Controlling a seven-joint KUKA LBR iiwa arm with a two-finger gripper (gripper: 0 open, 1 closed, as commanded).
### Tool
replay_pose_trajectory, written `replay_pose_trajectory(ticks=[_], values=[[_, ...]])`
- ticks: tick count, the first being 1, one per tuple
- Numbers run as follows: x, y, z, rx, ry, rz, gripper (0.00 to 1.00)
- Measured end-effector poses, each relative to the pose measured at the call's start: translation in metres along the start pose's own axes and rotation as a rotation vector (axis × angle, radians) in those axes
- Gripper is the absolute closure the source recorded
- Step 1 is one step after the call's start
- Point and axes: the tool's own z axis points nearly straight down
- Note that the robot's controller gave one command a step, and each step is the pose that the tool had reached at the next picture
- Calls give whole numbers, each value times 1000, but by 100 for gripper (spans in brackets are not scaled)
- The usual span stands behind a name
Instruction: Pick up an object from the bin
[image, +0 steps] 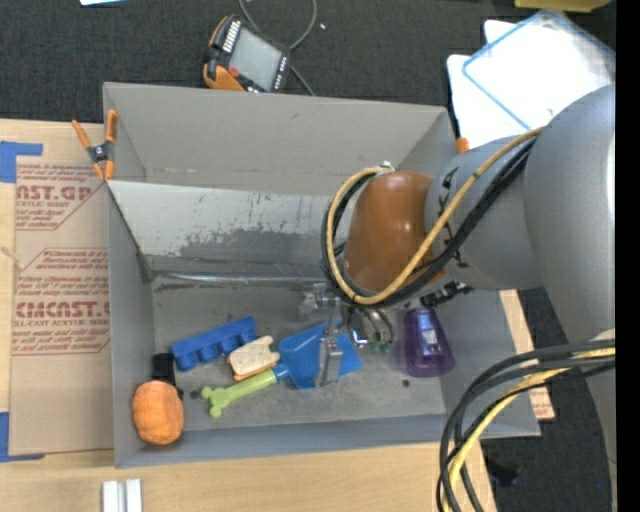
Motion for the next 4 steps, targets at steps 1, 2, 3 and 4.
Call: replay_pose_trajectory(ticks=[1,2,3,4], values=[[-7,0,20,-1,-4,-176,100],[-7,0,20,-1,-4,-176,100],[-8,6,4,-2,-6,-177,100],[-3,8,-8,-2,-5,-174,100]])
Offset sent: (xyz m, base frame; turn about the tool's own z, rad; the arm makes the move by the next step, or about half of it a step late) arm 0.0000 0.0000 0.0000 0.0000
